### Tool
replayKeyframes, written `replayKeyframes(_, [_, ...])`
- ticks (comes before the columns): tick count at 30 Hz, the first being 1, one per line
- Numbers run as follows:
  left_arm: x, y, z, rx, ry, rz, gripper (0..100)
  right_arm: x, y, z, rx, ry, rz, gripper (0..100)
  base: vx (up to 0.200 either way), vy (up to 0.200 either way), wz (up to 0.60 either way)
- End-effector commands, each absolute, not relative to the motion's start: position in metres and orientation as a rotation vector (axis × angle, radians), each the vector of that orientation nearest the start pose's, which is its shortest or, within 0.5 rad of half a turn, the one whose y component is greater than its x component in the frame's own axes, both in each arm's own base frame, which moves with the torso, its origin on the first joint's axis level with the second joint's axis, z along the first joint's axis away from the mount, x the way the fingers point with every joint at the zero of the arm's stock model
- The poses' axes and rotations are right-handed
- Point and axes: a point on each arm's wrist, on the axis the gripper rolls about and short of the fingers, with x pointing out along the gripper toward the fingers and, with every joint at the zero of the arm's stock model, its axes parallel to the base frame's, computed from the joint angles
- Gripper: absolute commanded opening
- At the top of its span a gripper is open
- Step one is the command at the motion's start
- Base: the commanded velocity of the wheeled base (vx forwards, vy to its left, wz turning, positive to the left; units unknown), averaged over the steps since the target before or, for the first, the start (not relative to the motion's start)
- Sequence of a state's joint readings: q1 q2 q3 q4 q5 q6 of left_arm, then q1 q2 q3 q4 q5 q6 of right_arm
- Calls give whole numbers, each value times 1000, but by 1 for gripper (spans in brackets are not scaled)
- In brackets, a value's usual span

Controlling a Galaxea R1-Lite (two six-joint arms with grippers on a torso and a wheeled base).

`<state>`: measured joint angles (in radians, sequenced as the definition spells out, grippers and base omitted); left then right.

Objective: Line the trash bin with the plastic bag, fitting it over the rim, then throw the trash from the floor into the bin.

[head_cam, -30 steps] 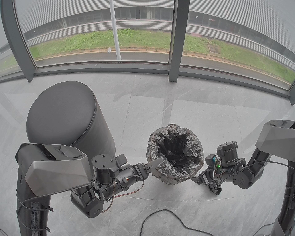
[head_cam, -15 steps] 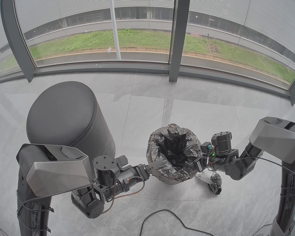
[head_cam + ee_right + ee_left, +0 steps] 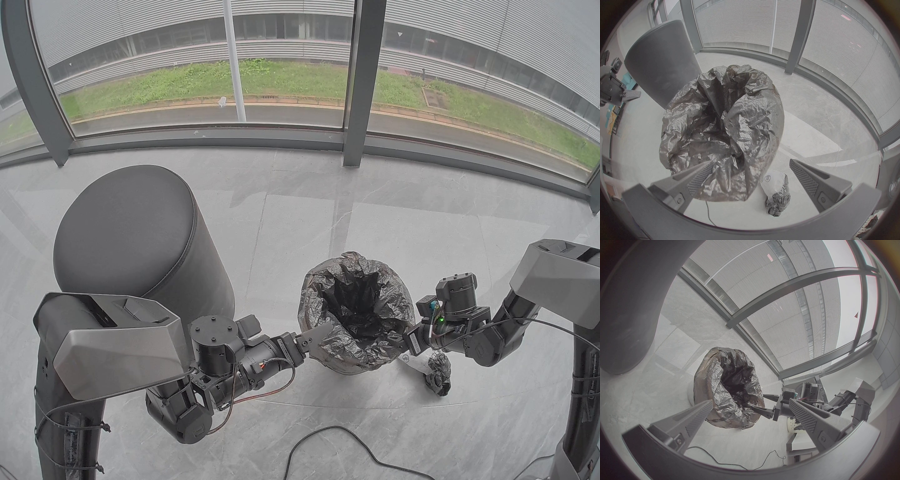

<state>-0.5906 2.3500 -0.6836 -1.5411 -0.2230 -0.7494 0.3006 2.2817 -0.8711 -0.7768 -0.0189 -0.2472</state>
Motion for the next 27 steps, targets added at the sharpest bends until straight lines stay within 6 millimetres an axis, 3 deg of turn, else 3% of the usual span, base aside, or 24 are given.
replayKeyframes(1, [306, -211, 15, -678, 432, -721, 100, 347, 110, 17, -339, 598, 367, 100, 0, 0, 0])
replayKeyframes(5, [305, -211, 16, -679, 431, -721, 100, 337, 106, 8, -346, 646, 372, 100, 0, 0, 0])
replayKeyframes(11, [304, -210, 18, -679, 431, -721, 100, 338, 96, -9, -340, 705, 345, 100, 0, 0, 0])
replayKeyframes(20, [304, -210, 15, -679, 437, -719, 100, 338, 88, -10, -328, 712, 323, 100, 0, 0, 0])
replayKeyframes(27, [304, -210, 16, -679, 437, -719, 100, 338, 81, -27, -322, 765, 314, 100, 0, 0, 0])
